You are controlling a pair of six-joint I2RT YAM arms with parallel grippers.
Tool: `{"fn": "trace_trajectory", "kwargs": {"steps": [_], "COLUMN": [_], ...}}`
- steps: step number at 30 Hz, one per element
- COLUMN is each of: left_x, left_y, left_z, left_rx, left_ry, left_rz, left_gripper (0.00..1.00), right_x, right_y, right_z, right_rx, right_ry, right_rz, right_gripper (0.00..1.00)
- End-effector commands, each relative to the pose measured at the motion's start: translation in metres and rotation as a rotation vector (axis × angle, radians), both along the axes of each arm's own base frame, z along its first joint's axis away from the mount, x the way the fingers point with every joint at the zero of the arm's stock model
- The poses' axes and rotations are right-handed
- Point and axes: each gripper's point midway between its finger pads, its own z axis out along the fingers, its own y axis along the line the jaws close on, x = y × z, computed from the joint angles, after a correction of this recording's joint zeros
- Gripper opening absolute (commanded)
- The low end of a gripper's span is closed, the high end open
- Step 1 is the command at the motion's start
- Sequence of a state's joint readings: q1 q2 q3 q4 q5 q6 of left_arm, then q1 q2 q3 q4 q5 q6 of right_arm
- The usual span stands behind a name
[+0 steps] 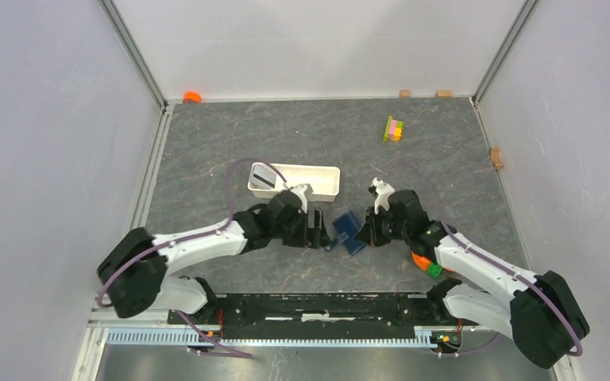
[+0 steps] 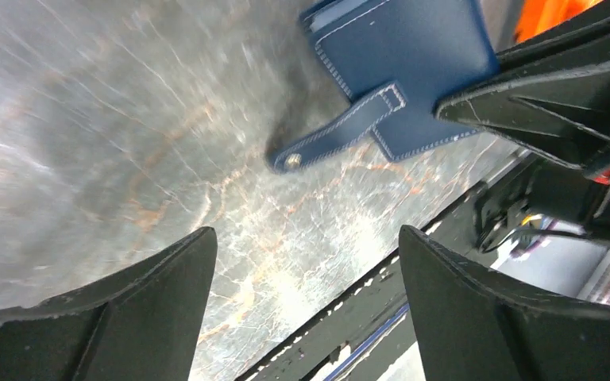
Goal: Put the credit cards into the card holder
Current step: Turn over the card holder at the center of the board.
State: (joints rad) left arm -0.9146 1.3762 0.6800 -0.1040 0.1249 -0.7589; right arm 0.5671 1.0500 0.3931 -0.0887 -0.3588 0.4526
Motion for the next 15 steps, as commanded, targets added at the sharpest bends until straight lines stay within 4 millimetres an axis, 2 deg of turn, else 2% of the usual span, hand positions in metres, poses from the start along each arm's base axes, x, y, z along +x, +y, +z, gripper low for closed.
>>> {"fn": "trace_trajectory", "kwargs": {"steps": [1,5,9,11,15], "left_x": [0.028,0.046,0.056,0.059,0.066], "left_y": [0.029,0.067,0.096,0.105,0.117], "left_z": [0.058,0.087,0.11,0.116,0.116], "left_rx": [-0.007,0.005,0.045,0.061,0.088], "left_ry": [-0.125,-0.152,-0.204,-0.222,-0.239], "left_rz": [0.019,0.05,0.063,0.07,0.088], "left_gripper": [0.93,0.96,0.99,1.0,1.0], "right_x": [0.04,0.058,0.06,0.057,0.042], "right_y": [-0.064,-0.104,-0.13,-0.126,-0.099], "right_z": [0.029,0.06,0.073,0.07,0.054], "right_rx": [-0.408,-0.66,-0.938,-1.0,-1.057], "right_ry": [-0.177,-0.24,-0.288,-0.296,-0.31], "right_rz": [-0.105,-0.192,-0.254,-0.246,-0.18], "right_gripper": [0.0,0.0,0.0,0.0,0.0]}}
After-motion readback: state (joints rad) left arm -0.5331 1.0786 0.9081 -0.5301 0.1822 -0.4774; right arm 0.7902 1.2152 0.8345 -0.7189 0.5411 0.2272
